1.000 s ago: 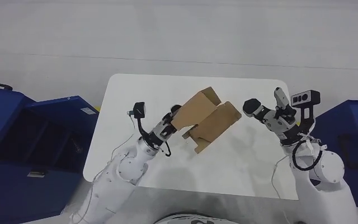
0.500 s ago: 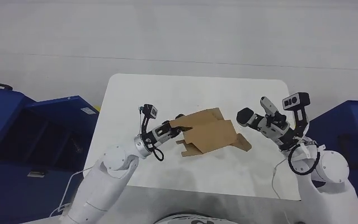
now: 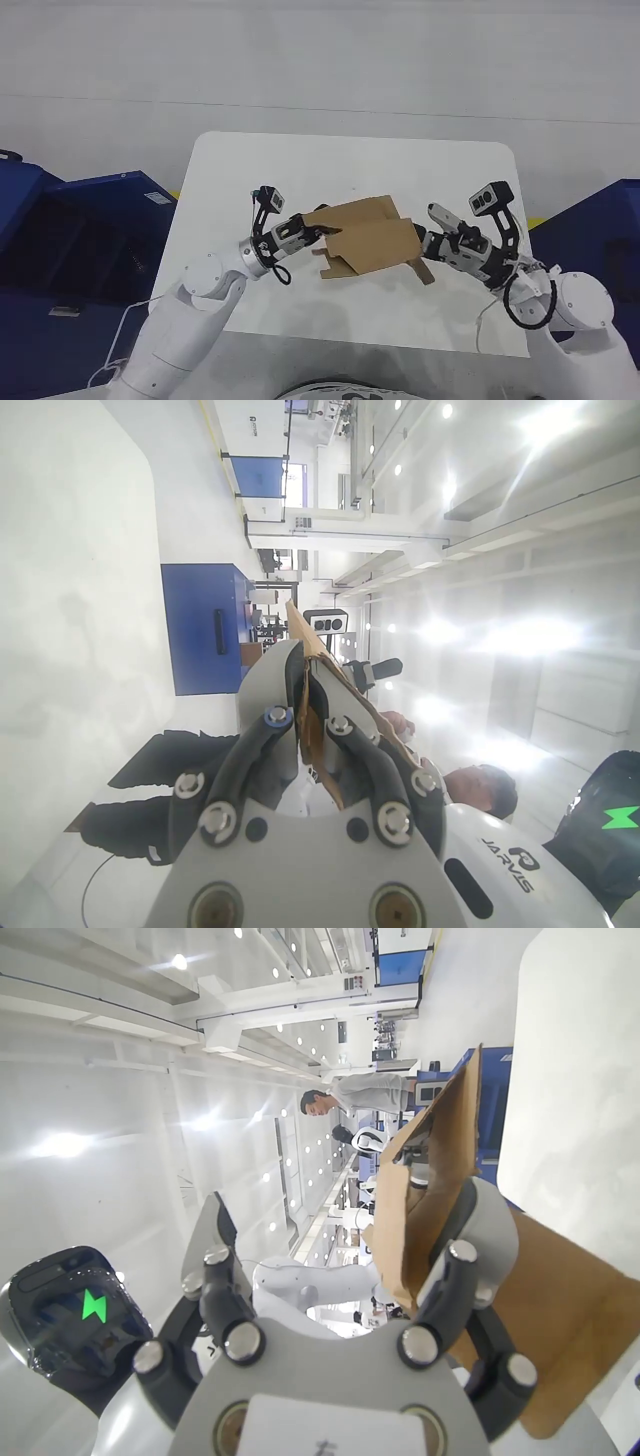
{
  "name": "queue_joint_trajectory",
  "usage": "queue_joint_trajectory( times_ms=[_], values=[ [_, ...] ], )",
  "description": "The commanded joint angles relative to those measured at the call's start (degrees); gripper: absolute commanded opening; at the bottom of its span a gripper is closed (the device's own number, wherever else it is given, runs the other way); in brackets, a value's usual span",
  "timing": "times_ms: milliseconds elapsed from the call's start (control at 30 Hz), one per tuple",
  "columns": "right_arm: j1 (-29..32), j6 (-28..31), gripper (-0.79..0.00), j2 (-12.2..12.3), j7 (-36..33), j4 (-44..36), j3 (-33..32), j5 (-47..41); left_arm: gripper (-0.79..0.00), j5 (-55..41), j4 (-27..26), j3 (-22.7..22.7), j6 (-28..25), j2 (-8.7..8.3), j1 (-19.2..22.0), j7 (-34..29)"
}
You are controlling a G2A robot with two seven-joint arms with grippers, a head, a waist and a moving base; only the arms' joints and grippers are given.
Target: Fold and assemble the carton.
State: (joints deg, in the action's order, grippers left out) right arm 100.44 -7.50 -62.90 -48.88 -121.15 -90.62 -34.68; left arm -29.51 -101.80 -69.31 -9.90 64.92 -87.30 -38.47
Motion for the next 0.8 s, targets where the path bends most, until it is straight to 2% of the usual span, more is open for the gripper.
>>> queue_joint_trajectory(
  times_ms=[0, 167, 233, 300, 533, 567, 667, 767],
  values=[
    [-0.1, 0.0, -0.114, 0.0, -0.1, -0.1, 0.0, -0.1, -0.785, 0.7, 0.1, 0.4, 0.3, 0.04, 0.1, 0.1],
    [-0.5, 1.4, -0.185, 0.1, 0.4, -0.3, 1.3, 2.3, -0.785, 2.1, -0.1, 1.3, 0.6, 0.09, 0.2, -0.3],
    [-0.8, 2.0, -0.182, 0.1, 1.0, -0.3, 1.7, 3.1, -0.785, 3.6, -0.5, 1.3, -0.2, 0.08, 0.5, -0.2],
    [-1.1, 2.4, -0.179, 0.1, 1.8, 0.0, 2.0, 2.9, -0.785, 8.7, -1.1, 1.1, -4.8, 0.06, 0.4, 1.7],
    [-2.5, 1.1, -0.157, 0.1, 2.4, 0.5, 2.2, 1.1, -0.785, 8.7, -1.1, 1.1, -4.8, 0.06, 0.4, 1.7],
    [-2.6, 0.9, -0.139, 0.2, 2.3, 0.4, 2.1, 0.9, -0.785, 8.8, -1.2, 1.2, -4.5, 0.07, 0.4, 1.9],
    [-2.7, 0.2, -0.148, 0.2, 1.9, 0.4, 2.0, 0.3, -0.785, 8.2, -1.6, 1.5, -2.1, 0.05, 0.2, 1.5],
    [-2.3, -0.1, -0.151, 0.3, 1.5, -0.2, 2.2, 0.5, -0.785, 4.5, -1.7, 1.8, 2.2, 0.08, 0.3, 0.0]
  ],
)
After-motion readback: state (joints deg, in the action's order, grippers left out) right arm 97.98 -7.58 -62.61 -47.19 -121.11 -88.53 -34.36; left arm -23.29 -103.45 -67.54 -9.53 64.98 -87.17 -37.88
